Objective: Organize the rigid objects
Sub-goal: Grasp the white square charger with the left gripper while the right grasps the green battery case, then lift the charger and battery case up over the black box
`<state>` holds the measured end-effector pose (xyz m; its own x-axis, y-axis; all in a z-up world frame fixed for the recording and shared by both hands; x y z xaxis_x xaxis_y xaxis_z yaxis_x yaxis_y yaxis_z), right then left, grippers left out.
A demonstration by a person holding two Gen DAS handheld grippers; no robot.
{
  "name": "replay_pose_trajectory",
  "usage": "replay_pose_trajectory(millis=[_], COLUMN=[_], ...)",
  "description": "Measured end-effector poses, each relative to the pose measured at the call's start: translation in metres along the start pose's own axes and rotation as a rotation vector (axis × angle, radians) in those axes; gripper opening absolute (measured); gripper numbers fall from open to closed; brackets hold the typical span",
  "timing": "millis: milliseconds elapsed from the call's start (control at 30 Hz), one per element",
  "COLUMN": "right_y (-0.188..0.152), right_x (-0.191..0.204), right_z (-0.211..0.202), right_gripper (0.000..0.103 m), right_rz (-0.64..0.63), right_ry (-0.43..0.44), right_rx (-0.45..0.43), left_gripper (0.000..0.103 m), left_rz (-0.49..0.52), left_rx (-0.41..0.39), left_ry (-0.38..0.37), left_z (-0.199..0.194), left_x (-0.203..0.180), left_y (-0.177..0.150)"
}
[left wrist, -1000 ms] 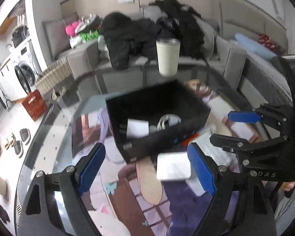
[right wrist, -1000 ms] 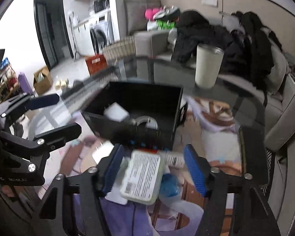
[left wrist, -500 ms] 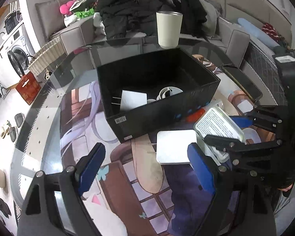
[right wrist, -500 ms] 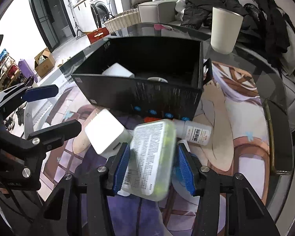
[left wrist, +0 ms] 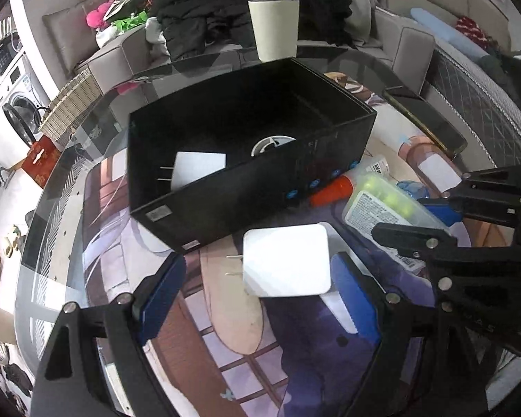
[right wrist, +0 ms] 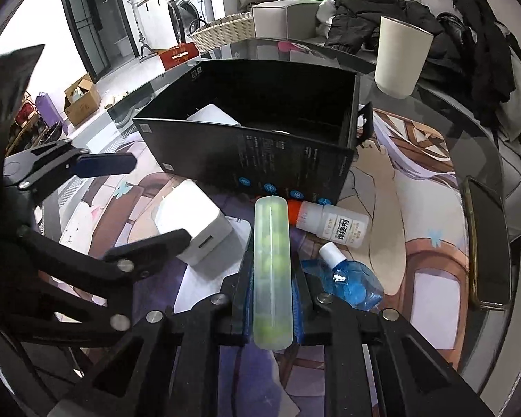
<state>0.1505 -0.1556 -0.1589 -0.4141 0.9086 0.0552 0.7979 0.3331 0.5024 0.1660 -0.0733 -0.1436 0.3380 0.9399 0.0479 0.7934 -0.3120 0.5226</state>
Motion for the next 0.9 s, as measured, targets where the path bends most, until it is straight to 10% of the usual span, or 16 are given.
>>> replay_pose_trajectory(millis=[233, 300, 633, 900], right_y=[-0.004, -0.005, -0.003, 0.007], right_x=[-0.007, -0.006, -0.004, 0.002], right_z=[-0.006, -0.008, -0.014, -0.026], right_gripper=[0.017, 0.017, 0.017, 0.017], right_rz=[0.002, -0.003, -0.01, -0.011], right_ry=[0.0, 0.005, 0.014, 0.015], right_rx=[-0.015, -0.019, -0.035, -0.094], left_gripper=[0.084, 0.058, 0.056, 0.056], left_rz=[0.015, 0.022, 0.017, 0.034], left_rx=[0.032, 0.042, 0.048, -0.14], left_ry=[0.013, -0.002, -0.02, -0.006], left_z=[0.01, 0.013, 0.011, -0.035], left_x=[-0.007, -0.01, -0.006, -0.001], left_y=[0.004, 0.002, 0.0, 0.011])
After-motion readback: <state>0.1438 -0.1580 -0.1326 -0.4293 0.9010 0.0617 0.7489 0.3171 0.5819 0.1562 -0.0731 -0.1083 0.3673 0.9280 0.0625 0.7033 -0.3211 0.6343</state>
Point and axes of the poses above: each gripper's, at about its wrist camera, not at the fingertips, and z roughly the way its jaws point, x to its left, y to its top, the point moved 6 cm from there along z, roughly the way its jaws point, and after that the axes turned 1 degree about -z, right-handed, at the moved point
